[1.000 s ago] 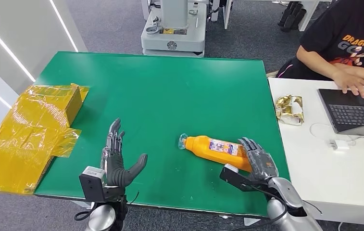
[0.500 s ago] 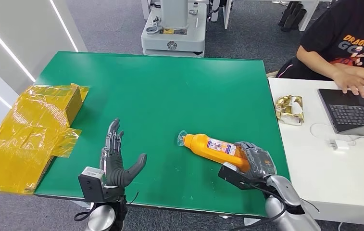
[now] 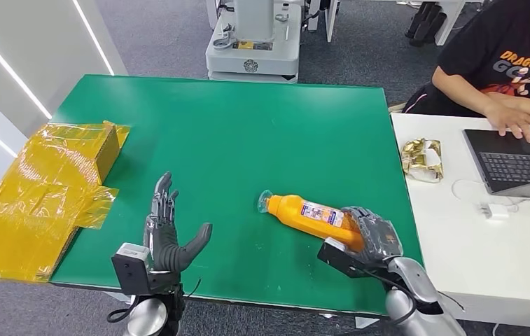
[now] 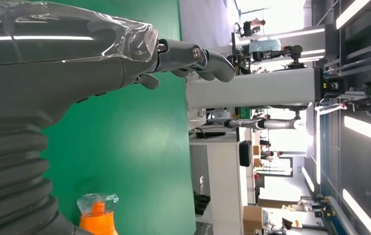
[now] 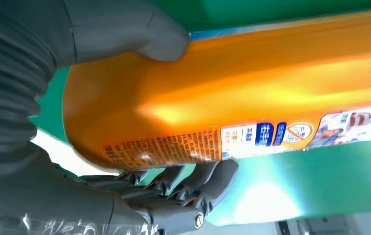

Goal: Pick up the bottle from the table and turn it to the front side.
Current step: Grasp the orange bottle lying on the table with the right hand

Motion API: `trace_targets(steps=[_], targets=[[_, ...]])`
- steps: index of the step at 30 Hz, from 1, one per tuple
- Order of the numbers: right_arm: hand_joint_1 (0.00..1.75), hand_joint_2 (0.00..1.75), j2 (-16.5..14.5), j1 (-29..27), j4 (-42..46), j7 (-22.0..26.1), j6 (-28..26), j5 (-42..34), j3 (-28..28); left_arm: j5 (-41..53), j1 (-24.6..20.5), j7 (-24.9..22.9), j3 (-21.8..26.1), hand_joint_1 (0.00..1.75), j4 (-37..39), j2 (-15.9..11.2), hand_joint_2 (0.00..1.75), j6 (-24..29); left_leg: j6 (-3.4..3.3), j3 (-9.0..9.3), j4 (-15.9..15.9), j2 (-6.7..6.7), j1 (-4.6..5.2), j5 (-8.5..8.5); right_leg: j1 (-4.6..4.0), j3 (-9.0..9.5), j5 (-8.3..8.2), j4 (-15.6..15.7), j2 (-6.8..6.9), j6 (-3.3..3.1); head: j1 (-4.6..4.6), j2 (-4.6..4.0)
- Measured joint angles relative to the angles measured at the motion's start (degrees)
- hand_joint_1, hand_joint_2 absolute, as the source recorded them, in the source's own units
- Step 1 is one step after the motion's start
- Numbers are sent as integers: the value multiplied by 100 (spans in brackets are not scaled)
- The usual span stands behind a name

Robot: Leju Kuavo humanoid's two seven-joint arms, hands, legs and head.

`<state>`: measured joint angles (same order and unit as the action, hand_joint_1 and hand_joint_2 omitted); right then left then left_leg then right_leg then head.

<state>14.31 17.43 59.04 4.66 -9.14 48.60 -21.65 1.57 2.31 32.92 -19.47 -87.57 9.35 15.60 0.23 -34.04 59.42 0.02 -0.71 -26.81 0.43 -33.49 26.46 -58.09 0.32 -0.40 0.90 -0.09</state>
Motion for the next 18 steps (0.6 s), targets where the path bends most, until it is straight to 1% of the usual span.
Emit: trace_targets(steps=[4,8,10,14,18], targets=[[175,175,-99,-89,104,372,-593,-360,35,-38,0,2,0,0,-3,-2,175,62,0,-4,0,2,0,0,0,-8,0,0,-3,0,0,0],[175,175,-210,-145,208,596,-865,-634,80,-67,-7,3,0,0,-3,1,175,81,0,-5,0,0,0,0,0,-10,0,0,-1,0,0,0],[175,175,-273,-222,292,814,-1124,-930,135,-90,-8,9,0,0,-3,0,175,102,0,-7,0,-3,0,0,0,-10,1,0,3,0,0,0],[175,175,-389,-384,531,1371,-1812,-1714,249,-161,-11,58,-2,0,-3,-2,175,186,0,-8,0,0,0,0,0,-11,1,0,0,0,0,0],[175,175,-485,-483,700,1681,-2155,-2149,278,-247,-22,114,-7,0,-3,-13,175,270,-1,-8,0,1,0,-1,0,-12,1,1,-1,0,-1,0]])
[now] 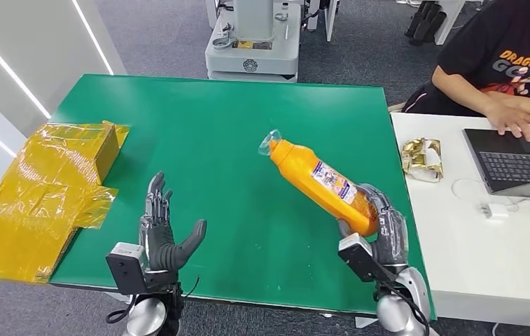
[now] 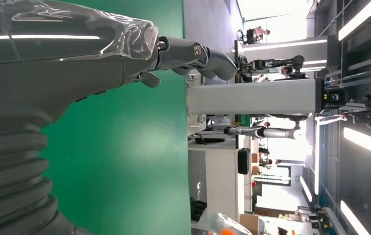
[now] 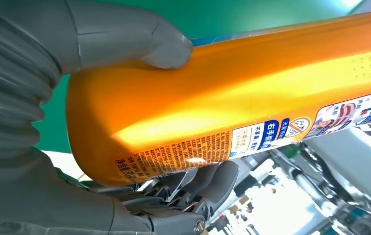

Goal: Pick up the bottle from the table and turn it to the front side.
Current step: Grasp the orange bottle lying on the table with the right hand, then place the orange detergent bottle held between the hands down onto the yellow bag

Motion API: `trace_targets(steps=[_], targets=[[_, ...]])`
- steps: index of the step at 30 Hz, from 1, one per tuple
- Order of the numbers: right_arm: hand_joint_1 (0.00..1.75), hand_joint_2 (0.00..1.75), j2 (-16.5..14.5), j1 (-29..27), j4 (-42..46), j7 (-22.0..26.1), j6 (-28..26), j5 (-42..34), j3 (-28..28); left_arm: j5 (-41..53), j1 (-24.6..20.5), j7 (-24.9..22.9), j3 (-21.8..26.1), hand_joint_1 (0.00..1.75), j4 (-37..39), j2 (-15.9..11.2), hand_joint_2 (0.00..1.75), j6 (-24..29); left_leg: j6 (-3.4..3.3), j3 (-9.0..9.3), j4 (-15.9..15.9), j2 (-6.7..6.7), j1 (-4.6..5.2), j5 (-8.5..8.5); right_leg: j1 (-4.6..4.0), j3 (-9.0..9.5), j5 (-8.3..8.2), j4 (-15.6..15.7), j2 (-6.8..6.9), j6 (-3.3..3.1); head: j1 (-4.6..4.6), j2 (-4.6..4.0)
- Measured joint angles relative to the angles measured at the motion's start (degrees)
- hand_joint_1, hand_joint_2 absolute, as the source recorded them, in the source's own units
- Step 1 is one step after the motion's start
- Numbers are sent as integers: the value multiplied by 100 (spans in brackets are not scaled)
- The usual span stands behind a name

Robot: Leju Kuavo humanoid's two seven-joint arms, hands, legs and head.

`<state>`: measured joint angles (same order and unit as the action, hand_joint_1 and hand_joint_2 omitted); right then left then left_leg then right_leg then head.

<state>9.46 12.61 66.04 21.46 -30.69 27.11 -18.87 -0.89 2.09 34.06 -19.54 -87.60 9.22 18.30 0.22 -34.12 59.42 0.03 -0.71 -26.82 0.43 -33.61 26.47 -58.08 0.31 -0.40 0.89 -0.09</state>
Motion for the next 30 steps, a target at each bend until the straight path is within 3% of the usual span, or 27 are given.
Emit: trace_targets(steps=[5,10,26,30], targets=[[175,175,-197,-90,198,598,-761,-630,-1,-260,-49,125,-53,0,23,-52,175,117,0,1,0,0,-1,0,-1,-1,0,0,0,0,1,0],[175,175,-436,-323,520,1034,-900,-675,89,-369,-114,192,-95,0,28,-109,175,107,0,-1,-1,0,-1,0,-1,-3,1,-1,0,-2,1,0],[175,175,-598,-672,879,1210,-900,-652,250,-677,-346,133,-217,0,169,-219,175,-199,0,-2,0,1,0,0,0,-4,1,0,-1,-2,1,0],[175,175,-598,-693,897,1183,-898,-607,255,-906,-366,32,-252,0,183,-240,175,-595,1,-3,-1,1,0,0,0,-5,2,0,-1,-2,1,0]])
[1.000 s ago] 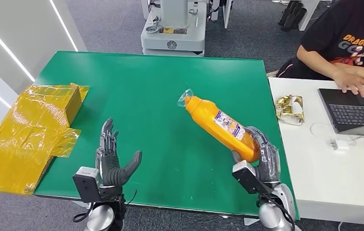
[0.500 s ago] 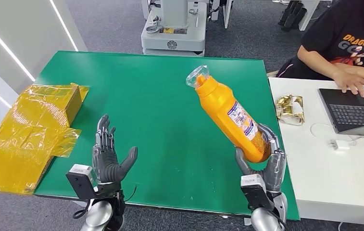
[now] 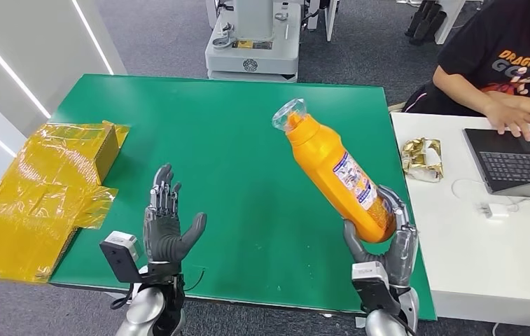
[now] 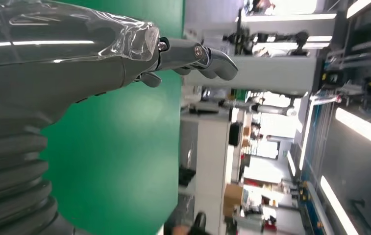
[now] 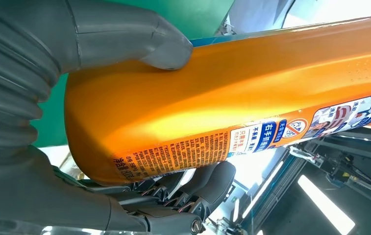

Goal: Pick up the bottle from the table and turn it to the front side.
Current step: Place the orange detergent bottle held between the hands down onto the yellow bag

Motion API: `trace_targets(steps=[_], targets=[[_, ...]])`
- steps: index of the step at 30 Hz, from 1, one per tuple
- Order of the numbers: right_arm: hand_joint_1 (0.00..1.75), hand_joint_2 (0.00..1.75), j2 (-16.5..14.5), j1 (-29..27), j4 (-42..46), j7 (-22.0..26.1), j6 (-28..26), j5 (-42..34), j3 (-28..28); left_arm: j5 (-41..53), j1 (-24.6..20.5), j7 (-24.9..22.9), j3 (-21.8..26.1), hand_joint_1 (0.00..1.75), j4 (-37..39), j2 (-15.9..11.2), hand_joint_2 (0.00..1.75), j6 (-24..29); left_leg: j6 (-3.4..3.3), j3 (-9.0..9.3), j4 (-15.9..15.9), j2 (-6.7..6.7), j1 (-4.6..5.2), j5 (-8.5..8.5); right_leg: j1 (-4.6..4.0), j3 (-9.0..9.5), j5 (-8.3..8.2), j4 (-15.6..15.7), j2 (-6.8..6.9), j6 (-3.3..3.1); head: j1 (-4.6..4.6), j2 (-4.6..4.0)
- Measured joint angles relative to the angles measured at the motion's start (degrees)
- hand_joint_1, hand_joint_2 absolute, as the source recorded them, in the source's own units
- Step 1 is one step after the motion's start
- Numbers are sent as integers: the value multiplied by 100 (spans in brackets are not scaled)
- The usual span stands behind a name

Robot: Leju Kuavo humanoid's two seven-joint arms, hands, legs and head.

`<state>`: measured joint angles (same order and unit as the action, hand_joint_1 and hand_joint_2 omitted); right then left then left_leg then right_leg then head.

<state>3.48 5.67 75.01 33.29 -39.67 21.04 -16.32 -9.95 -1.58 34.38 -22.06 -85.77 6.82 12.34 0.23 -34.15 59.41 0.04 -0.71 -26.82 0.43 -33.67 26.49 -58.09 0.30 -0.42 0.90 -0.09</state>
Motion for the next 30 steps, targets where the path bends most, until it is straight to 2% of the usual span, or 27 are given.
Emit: trace_targets(steps=[5,11,19,30], targets=[[175,175,-7,115,-33,-172,121,122,-187,-185,-229,-324,-99,0,0,-15,175,-601,1,-3,0,0,0,2,0,0,-1,-1,0,0,-1,0],[175,175,-36,471,-247,-226,491,240,-718,-440,-502,-721,-185,0,1,-10,175,-1017,2,0,0,0,0,4,0,1,-3,-2,-1,-1,0,0],[175,175,-139,903,-658,-187,736,341,-1356,-570,-777,-866,-286,0,101,-10,175,-1135,2,-2,0,1,-1,3,-1,-1,-2,-2,-2,0,1,0],[175,175,-289,1198,-1194,-159,988,180,-1864,-621,-799,-866,-330,0,237,-19,175,-1094,2,-3,0,0,0,3,0,-2,-1,-2,-1,0,0,0]])
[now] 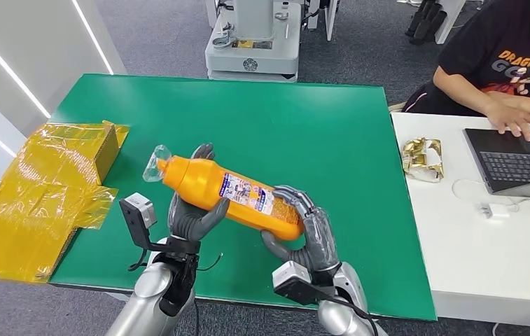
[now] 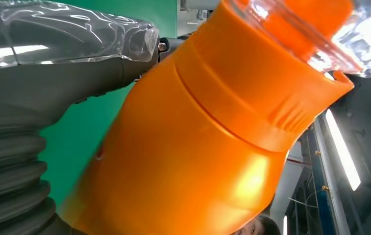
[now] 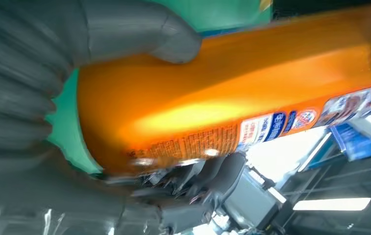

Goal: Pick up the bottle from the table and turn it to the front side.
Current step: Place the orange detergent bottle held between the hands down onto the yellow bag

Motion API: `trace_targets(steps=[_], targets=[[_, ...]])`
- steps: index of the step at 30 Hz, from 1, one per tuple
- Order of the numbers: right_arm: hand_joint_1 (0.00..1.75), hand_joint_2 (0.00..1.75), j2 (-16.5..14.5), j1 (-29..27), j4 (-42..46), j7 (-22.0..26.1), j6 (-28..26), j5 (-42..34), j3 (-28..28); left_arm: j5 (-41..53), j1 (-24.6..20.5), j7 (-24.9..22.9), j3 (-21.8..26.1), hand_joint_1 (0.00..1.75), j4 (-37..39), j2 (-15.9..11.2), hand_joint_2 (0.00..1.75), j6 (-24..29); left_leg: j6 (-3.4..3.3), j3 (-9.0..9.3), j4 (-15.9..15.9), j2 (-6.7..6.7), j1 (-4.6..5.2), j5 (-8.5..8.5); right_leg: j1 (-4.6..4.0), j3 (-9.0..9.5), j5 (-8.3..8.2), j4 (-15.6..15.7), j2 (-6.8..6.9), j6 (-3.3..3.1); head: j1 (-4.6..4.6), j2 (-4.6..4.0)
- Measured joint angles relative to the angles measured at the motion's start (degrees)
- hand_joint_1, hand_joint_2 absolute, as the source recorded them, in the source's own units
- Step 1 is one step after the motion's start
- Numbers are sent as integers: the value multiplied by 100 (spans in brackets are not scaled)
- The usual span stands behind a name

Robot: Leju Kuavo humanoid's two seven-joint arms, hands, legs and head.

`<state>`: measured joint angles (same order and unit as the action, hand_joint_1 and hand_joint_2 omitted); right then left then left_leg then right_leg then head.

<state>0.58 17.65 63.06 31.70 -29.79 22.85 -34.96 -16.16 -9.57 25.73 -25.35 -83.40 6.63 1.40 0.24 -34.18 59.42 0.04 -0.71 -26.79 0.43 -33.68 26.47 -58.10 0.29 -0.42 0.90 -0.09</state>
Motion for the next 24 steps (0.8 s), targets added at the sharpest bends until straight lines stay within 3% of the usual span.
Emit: trace_targets(steps=[24], targets=[[175,175,-17,104,-421,-613,373,65,-180,-89,46,-2,0,0,34,-8,175,80,0,0,0,0,0,0,0,0,0,0,0,0,0,0]])
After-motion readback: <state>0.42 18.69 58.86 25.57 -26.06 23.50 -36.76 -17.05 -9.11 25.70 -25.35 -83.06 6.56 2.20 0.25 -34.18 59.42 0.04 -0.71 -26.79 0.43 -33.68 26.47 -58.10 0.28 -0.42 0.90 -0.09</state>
